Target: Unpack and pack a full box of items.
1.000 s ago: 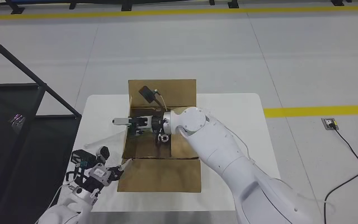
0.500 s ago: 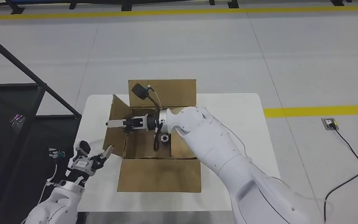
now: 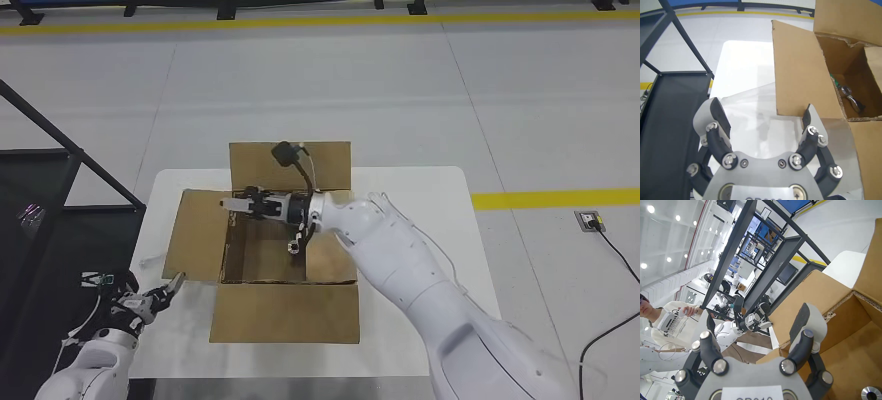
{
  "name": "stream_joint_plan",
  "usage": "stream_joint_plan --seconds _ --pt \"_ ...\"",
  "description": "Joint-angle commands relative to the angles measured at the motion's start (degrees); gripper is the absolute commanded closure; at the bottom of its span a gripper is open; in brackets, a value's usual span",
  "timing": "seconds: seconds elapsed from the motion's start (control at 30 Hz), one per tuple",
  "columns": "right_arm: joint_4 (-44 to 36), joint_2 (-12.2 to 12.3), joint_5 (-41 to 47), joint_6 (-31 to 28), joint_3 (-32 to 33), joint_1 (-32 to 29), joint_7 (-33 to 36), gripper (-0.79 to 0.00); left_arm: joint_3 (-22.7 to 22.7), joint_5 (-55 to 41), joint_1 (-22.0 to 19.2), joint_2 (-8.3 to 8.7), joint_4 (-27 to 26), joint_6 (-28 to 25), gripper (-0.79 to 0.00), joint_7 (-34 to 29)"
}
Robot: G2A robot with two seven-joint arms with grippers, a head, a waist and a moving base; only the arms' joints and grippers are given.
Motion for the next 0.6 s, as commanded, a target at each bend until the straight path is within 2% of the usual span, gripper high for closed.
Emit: stream_joint_plan --seconds 0.0,0.27,0.57 --pt "-1.41 0.91 -0.59 -0.41 0.76 -0.98 -0.09 -0.785 0.28 0.18 -0.51 -0.04 0.22 0.49 -0.785 -0.5" --pt "-13.45 5.14 -8.08 1.93 3.56 -7.41 -2.89 -0.785 2.26 0.64 -2.96 -0.25 1.0 3.04 -0.785 -4.55" --pt "-34.4 10.61 -15.54 11.39 10.59 -18.69 -1.32 -0.785 3.85 1.91 -5.03 -0.48 2.92 5.85 -0.785 -7.56"
